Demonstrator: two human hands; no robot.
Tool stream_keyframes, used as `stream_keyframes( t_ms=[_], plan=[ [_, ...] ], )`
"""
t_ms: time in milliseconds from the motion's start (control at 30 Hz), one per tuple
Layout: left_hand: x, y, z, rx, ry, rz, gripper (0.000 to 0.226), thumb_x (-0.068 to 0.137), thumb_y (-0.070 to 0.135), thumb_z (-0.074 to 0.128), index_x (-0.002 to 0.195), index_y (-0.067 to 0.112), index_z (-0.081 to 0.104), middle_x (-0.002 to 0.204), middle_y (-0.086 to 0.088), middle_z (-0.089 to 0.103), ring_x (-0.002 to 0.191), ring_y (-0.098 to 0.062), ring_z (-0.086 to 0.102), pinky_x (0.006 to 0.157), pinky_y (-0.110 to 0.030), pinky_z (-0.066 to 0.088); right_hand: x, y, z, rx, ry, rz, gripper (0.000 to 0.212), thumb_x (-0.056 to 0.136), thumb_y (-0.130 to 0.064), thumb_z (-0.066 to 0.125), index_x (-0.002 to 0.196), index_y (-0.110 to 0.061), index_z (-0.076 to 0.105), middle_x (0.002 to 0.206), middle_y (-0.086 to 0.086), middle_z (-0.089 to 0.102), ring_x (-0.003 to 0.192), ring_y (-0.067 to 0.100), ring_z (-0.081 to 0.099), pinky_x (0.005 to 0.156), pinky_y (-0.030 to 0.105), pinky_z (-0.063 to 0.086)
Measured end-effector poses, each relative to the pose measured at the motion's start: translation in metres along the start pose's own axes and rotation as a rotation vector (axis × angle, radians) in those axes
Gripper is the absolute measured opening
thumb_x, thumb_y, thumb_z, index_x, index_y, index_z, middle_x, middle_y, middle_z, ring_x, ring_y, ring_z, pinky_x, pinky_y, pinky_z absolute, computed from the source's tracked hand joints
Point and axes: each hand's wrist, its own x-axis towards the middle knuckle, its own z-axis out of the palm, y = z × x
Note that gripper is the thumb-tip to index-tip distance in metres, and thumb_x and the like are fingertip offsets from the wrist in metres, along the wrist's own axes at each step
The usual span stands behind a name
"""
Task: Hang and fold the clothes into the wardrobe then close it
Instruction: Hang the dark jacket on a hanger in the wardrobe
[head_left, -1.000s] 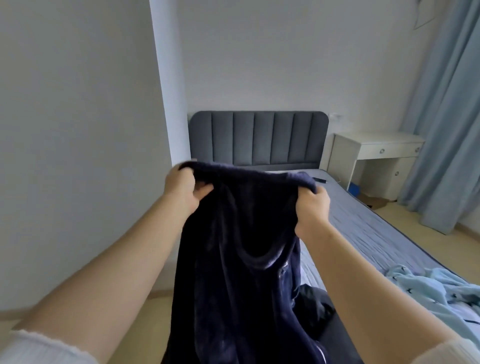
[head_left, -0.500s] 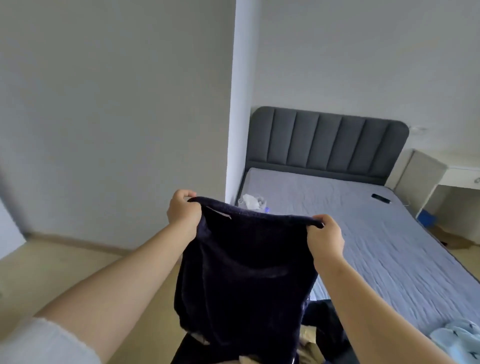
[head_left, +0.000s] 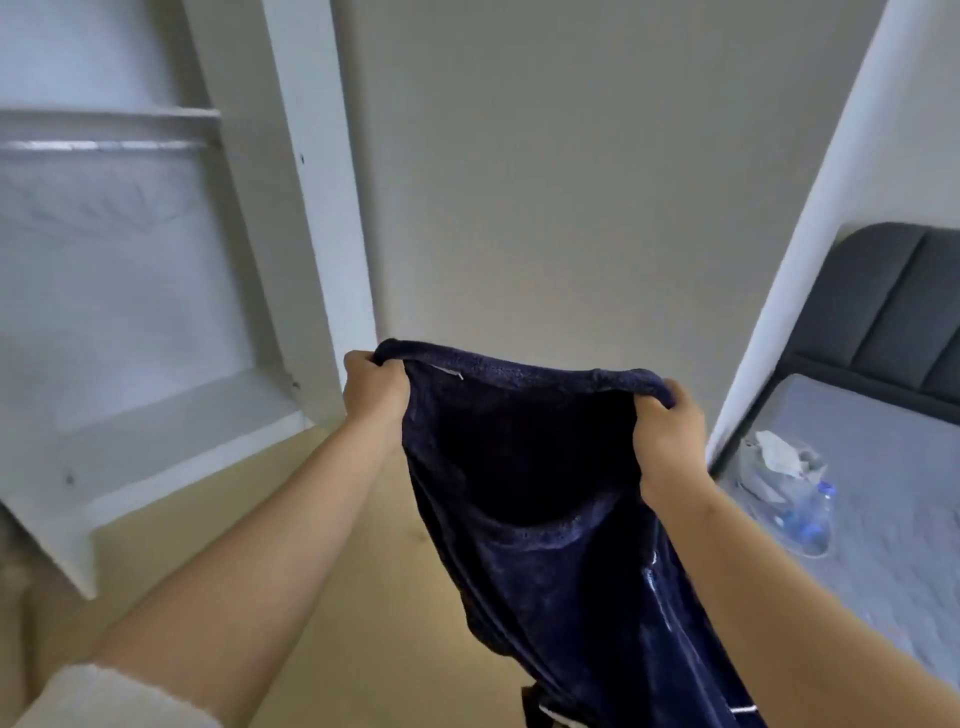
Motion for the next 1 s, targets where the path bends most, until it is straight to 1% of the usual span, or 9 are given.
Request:
stream_keyframes(
  t_ms=[100, 233, 333, 433, 500, 600, 700, 867, 1000],
  plan=[
    [0.029, 0.020, -0.049, 0.039, -0.036, 0.042, 0.014, 0.089, 0.023, 0.049, 0.078, 0.016, 0.052, 0.081, -0.005, 0.053, 0.069, -0.020, 0.050, 0.059, -0.027, 0.041, 0.000, -0.031, 0.050, 0.091, -0.011, -0.061, 0.028, 0.088, -0.009, 0.035, 0.084, -0.028, 0.055, 0.079, -0.005, 0.057, 0.068, 0.014, 0.052, 0.060, 0.027, 0.042],
    [0.072, 0.039, -0.132, 0.578, -0.022, 0.323, 0.029, 0.079, 0.031, 0.065, 0.057, 0.017, 0.053, 0.061, 0.001, 0.052, 0.060, -0.016, 0.050, 0.052, -0.025, 0.034, -0.005, -0.051, 0.126, 0.162, -0.044, -0.050, 0.027, 0.088, -0.008, 0.034, 0.082, -0.028, 0.051, 0.082, -0.007, 0.055, 0.073, 0.012, 0.052, 0.061, 0.027, 0.041],
    [0.115, 0.042, -0.190, 0.977, 0.027, 0.412, 0.010, 0.079, 0.022, 0.068, 0.081, 0.013, 0.065, 0.080, -0.002, 0.056, 0.078, -0.021, 0.053, 0.062, -0.027, 0.041, -0.017, -0.058, 0.191, 0.193, -0.074, -0.059, 0.029, 0.086, -0.003, 0.032, 0.090, -0.024, 0.052, 0.086, -0.004, 0.054, 0.076, 0.015, 0.051, 0.062, 0.025, 0.041],
    [0.156, 0.036, -0.244, 1.203, 0.138, 0.264, 0.015, 0.081, 0.015, 0.061, 0.096, 0.013, 0.065, 0.096, -0.004, 0.051, 0.082, -0.024, 0.054, 0.059, -0.027, 0.040, -0.028, -0.071, 0.252, 0.239, -0.114, -0.086, 0.048, 0.081, 0.003, 0.027, 0.104, -0.027, 0.056, 0.087, -0.011, 0.052, 0.077, 0.009, 0.052, 0.065, 0.022, 0.043],
    [0.176, 0.027, -0.280, 1.022, 0.162, 0.061, 0.017, 0.082, 0.027, 0.060, 0.091, 0.014, 0.061, 0.092, -0.002, 0.052, 0.072, -0.019, 0.052, 0.053, -0.024, 0.040, -0.034, -0.080, 0.288, 0.251, -0.128, -0.083, 0.048, 0.078, 0.005, 0.025, 0.099, -0.024, 0.057, 0.082, -0.010, 0.053, 0.076, 0.012, 0.052, 0.062, 0.022, 0.043],
    [0.195, 0.016, -0.315, 0.147, 0.020, -0.397, 0.024, 0.083, 0.040, 0.061, 0.090, 0.018, 0.055, 0.089, -0.005, 0.051, 0.069, -0.019, 0.054, 0.055, -0.034, 0.053, -0.044, -0.085, 0.345, 0.222, -0.193, -0.053, 0.040, 0.078, 0.005, 0.026, 0.095, -0.017, 0.055, 0.079, -0.004, 0.055, 0.078, 0.020, 0.054, 0.067, 0.030, 0.048],
    [0.218, 0.010, -0.332, -0.361, 0.066, -0.411, 0.012, 0.090, 0.024, 0.055, 0.098, 0.015, 0.055, 0.098, -0.014, 0.054, 0.080, -0.027, 0.059, 0.067, -0.045, 0.053, -0.055, -0.075, 0.396, 0.123, -0.314, -0.057, 0.028, 0.083, 0.001, 0.035, 0.094, -0.014, 0.055, 0.077, -0.003, 0.055, 0.073, 0.017, 0.053, 0.062, 0.028, 0.045],
    [0.264, 0.005, -0.351, -0.456, 0.245, -0.277, 0.022, 0.089, 0.000, 0.056, 0.087, 0.022, 0.055, 0.108, -0.013, 0.060, 0.109, -0.033, 0.055, 0.099, -0.032, 0.042, -0.043, -0.037, 0.455, -0.195, -0.327, -0.153, 0.012, 0.080, -0.009, 0.052, 0.092, -0.009, 0.054, 0.083, 0.005, 0.053, 0.071, 0.024, 0.051, 0.055, 0.025, 0.037],
    [0.297, 0.006, -0.362, -0.597, 0.266, -0.278, 0.010, 0.087, -0.001, 0.056, 0.088, 0.008, 0.060, 0.089, -0.011, 0.061, 0.084, -0.023, 0.060, 0.070, -0.026, 0.050, -0.023, -0.025, 0.507, -0.443, -0.356, -0.235, 0.007, 0.083, -0.019, 0.052, 0.085, -0.013, 0.049, 0.098, 0.008, 0.045, 0.077, 0.030, 0.053, 0.073, 0.040, 0.050]
  ],
)
